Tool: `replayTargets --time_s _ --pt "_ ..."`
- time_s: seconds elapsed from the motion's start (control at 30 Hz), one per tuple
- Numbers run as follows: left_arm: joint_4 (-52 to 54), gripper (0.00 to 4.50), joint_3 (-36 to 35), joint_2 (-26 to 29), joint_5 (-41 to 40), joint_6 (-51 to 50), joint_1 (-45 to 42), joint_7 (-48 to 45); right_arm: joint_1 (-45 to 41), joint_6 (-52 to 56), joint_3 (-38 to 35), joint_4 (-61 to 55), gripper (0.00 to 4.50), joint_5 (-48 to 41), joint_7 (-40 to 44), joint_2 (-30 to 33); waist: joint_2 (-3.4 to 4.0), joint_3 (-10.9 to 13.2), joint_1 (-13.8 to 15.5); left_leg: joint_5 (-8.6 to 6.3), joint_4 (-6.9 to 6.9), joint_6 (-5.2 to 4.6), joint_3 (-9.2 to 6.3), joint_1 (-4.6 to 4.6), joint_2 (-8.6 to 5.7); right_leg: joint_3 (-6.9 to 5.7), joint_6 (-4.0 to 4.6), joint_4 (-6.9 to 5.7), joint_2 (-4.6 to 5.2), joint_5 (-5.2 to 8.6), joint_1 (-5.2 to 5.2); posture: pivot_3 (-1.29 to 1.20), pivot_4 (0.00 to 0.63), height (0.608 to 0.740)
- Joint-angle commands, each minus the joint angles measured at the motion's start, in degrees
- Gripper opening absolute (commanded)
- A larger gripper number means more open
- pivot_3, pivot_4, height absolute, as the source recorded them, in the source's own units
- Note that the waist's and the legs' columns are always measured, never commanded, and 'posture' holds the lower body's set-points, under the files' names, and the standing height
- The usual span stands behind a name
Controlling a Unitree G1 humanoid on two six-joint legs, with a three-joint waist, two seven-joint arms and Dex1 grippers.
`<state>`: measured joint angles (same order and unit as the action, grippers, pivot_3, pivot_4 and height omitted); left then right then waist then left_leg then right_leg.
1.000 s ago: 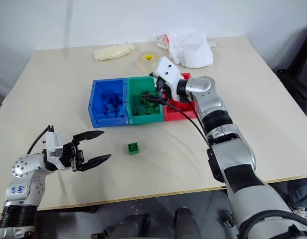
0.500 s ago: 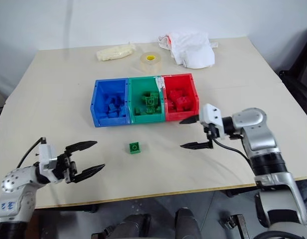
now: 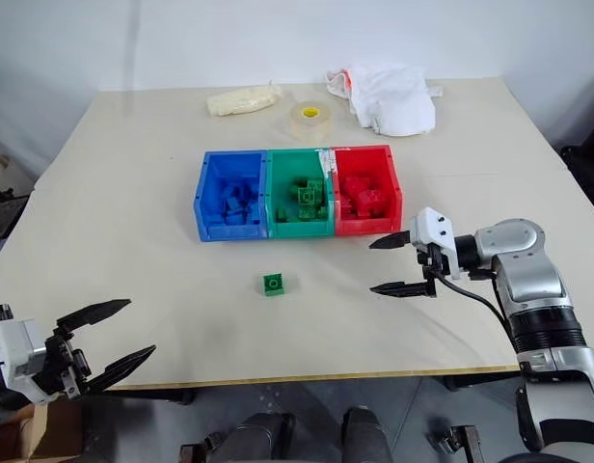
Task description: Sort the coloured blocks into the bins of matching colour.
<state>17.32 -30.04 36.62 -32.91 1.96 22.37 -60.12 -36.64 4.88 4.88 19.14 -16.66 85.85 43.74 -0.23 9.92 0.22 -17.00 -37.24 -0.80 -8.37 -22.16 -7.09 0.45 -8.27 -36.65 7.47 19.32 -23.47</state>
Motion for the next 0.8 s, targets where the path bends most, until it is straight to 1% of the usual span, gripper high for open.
replayTargets --time_s 0.03,0.13,0.3,0.37,0.47,0.57,0.6,0.67,0.73,0.8 --pt "3.3 4.50 4.0 -0.3 0.9 -1.3 -2.6 2.2 -0.3 0.3 -1.1 -2.6 4.49 -1.0 -0.6 -0.3 0.00 0.0 0.1 0.00 0.01 0.00 0.00 0.00 0.00 -0.01 0.00 0.00 0.00 0.00 0.00 0.00 0.150 0.740" --pt "0.7 4.50 13.1 -1.5 5.9 -1.7 -11.1 4.3 0.6 0.9 -1.6 -4.4 4.49 -1.2 -2.4 -0.7 0.00 0.0 0.1 0.00 0.01 0.00 0.02 0.01 0.00 -0.06 0.00 -0.04 -0.02 0.00 -0.02 0.00 0.150 0.740" --pt "-7.9 4.50 24.2 -5.4 12.6 0.1 -24.6 5.4 3.4 2.6 -3.1 -8.9 4.49 -1.9 -5.5 -0.8 0.00 0.0 0.6 0.00 -0.08 0.00 0.04 0.01 -0.04 -0.13 -0.05 -0.23 -0.03 -0.03 -0.06 0.00 0.150 0.740" --pt "-12.2 4.50 26.8 -6.5 14.7 1.7 -28.4 4.9 4.9 3.5 -3.8 -11.0 4.49 -2.3 -6.7 -0.5 0.00 0.0 0.5 -0.01 -0.09 0.01 0.03 0.00 -0.03 -0.14 -0.05 -0.30 -0.03 -0.03 -0.12 0.00 0.150 0.740" --pt "-21.6 4.50 31.1 -8.3 17.5 5.4 -34.8 2.5 8.3 5.1 -5.8 -15.2 4.49 -3.3 -9.1 0.4 0.00 0.0 0.6 -0.01 -0.06 0.02 0.05 0.00 -0.02 -0.16 -0.06 -0.34 -0.03 -0.03 -0.16 0.00 0.150 0.740" --pt "-26.0 4.50 32.7 -9.0 18.6 7.8 -37.7 1.2 10.3 6.3 -7.0 -17.7 4.49 -3.9 -10.5 0.9 -0.01 0.0 0.4 -0.01 -0.09 0.02 0.09 0.00 -0.03 -0.14 -0.07 -0.34 -0.03 -0.04 -0.17 0.00 0.150 0.740" --pt "-28.6 4.50 33.8 -9.9 19.3 8.6 -39.9 0.8 11.9 6.7 -7.8 -19.0 4.49 -4.1 -11.4 1.3 -0.01 0.0 0.3 -0.01 -0.09 0.02 0.10 0.00 -0.03 -0.13 -0.07 -0.33 -0.02 -0.04 -0.16 0.00 0.150 0.740" --pt "-34.0 4.50 35.7 -11.9 21.6 9.7 -44.3 1.6 15.0 7.7 -9.5 -21.7 4.49 -4.6 -13.2 1.9 -0.01 0.0 1.0 -0.01 -0.13 0.01 0.08 0.00 -0.04 -0.16 -0.07 -0.36 -0.02 -0.04 -0.16 0.00 0.150 0.740" --pt "-37.5 4.50 36.8 -13.0 22.9 10.1 -46.8 1.8 16.8 8.6 -10.5 -23.7 4.49 -5.0 -14.5 2.1 -0.01 0.0 1.2 -0.01 -0.23 0.01 0.04 -0.03 -0.04 -0.20 -0.07 -0.36 -0.05 -0.04 -0.12 0.00 0.150 0.740" --pt "-40.2 4.12 37.9 -13.4 24.2 11.8 -48.7 1.0 18.2 9.4 -11.3 -25.4 4.50 -5.4 -15.9 2.2 -0.02 0.0 1.2 0.00 -0.27 0.00 0.07 -0.04 -0.10 -0.17 -0.10 -0.36 -0.04 -0.06 -0.11 0.00 0.150 0.740"
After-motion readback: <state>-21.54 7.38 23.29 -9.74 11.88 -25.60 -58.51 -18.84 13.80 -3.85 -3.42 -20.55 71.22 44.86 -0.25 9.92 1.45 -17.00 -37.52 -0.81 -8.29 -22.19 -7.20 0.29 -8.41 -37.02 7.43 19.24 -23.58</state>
